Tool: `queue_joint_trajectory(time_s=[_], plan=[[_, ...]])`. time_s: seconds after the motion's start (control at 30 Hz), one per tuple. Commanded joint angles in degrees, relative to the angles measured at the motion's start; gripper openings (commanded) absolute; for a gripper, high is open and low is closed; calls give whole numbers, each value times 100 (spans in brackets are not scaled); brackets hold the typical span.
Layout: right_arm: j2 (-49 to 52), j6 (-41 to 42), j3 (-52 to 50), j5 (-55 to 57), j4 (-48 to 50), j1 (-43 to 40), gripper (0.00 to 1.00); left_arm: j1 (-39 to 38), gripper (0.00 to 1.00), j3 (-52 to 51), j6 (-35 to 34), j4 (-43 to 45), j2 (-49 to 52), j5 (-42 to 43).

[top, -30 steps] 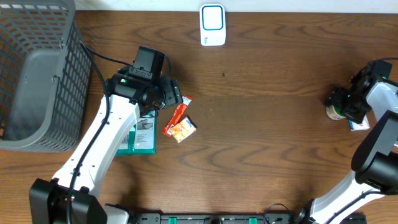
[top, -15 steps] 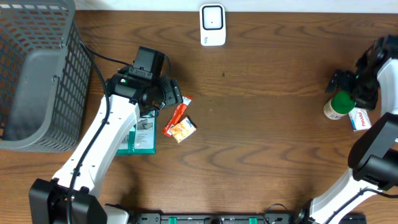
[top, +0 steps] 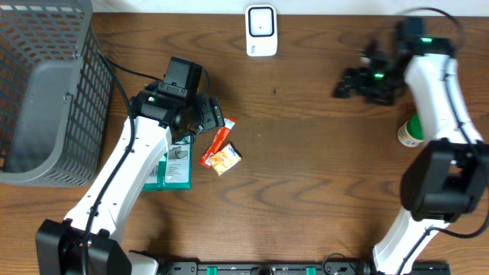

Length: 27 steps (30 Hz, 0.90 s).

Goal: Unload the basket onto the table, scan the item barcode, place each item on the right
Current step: 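Move the right gripper left over the orange-and-white Kleenex pack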

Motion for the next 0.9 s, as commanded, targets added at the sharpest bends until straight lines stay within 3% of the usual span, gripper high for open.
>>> queue_joint_trajectory(time_s=[0.0,0.07,0.3,0.43,0.57,0.7,0.73,0.8,0.83,0.87], plan=[[15,-151,63,-339,173,713,65,20,82,-13,59,-22,28,-74],[61,-151,63,-337,313,1167,50,20,82,-13,59,-22,28,-74],[350,173,59,-317,474,2393,31,20,81,-13,59,-20,28,-74],[535,258,59,-308,501,2846,27,20,82,-13,57,225,28,-74],[741,496,59,-210,529,3086,31,20,82,-13,63,365,28,-72],[831,535,57,-210,461,3108,37,20,81,-24,787,-83,28,-229],[831,535,55,-210,442,3101,38,20,72,-44,785,-219,28,-391],[831,533,55,-210,420,3091,43,20,22,-131,691,-457,28,-782],[831,533,55,-210,422,3091,45,24,11,-197,601,-514,28,-940],[831,533,52,-210,422,3091,47,24,8,-267,577,-511,28,-988]])
